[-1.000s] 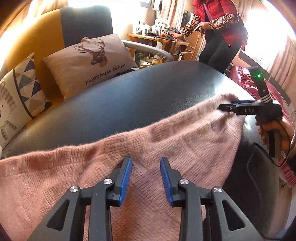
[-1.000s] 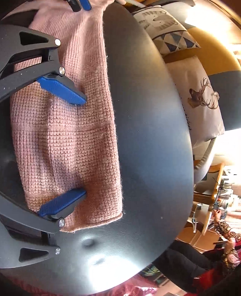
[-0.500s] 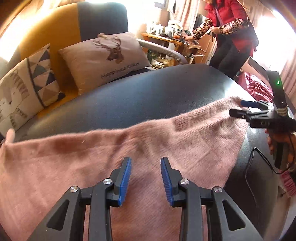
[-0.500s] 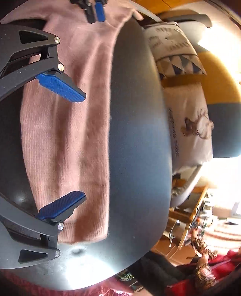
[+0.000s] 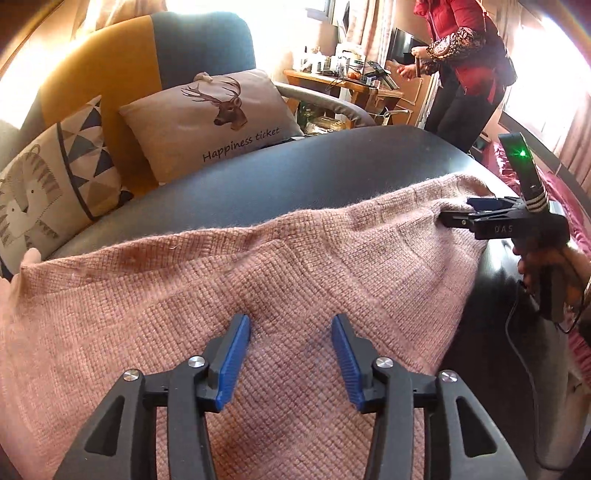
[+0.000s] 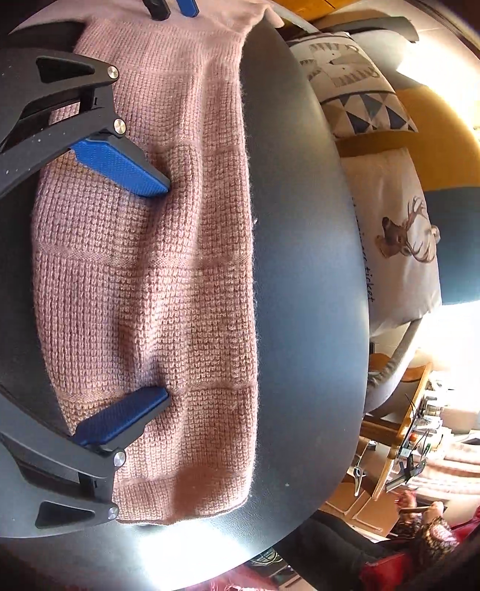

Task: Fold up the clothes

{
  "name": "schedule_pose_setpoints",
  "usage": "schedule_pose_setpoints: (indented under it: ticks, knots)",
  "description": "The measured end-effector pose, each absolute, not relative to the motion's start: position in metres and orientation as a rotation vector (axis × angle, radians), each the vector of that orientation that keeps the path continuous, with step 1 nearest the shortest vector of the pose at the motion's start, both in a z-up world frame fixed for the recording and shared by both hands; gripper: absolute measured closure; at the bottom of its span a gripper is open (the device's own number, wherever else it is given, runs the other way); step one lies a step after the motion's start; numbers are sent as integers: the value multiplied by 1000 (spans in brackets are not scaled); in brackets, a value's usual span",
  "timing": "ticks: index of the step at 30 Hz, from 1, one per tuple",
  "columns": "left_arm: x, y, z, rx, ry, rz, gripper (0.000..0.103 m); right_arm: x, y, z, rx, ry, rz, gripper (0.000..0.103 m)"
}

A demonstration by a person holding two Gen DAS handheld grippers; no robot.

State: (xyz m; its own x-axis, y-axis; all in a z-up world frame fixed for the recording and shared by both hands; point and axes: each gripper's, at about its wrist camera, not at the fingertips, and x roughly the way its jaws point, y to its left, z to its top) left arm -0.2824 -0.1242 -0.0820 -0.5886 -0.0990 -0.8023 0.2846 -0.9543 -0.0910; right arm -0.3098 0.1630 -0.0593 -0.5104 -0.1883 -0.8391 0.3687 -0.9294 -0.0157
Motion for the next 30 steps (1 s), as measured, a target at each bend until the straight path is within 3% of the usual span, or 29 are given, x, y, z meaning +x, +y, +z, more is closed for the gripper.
schedule_pose_setpoints:
  ticks: [6,16,22,30]
  knots:
    - [-330,-114,-82,1284,289,-2572,49,-348,165,-62,1376,279,-2487,0]
    - [-331,-131,-61,1226,586,-2524,45,-311,142,-39,1332,317,-2510,0]
    - [-280,-127,-32,1172,528,-2551,45,-263,87,-32,1234,421,-2368,0]
    - [-269,-100,-59,1315,433,-2537,45,-253,59,-66,1301,450,-2287,0]
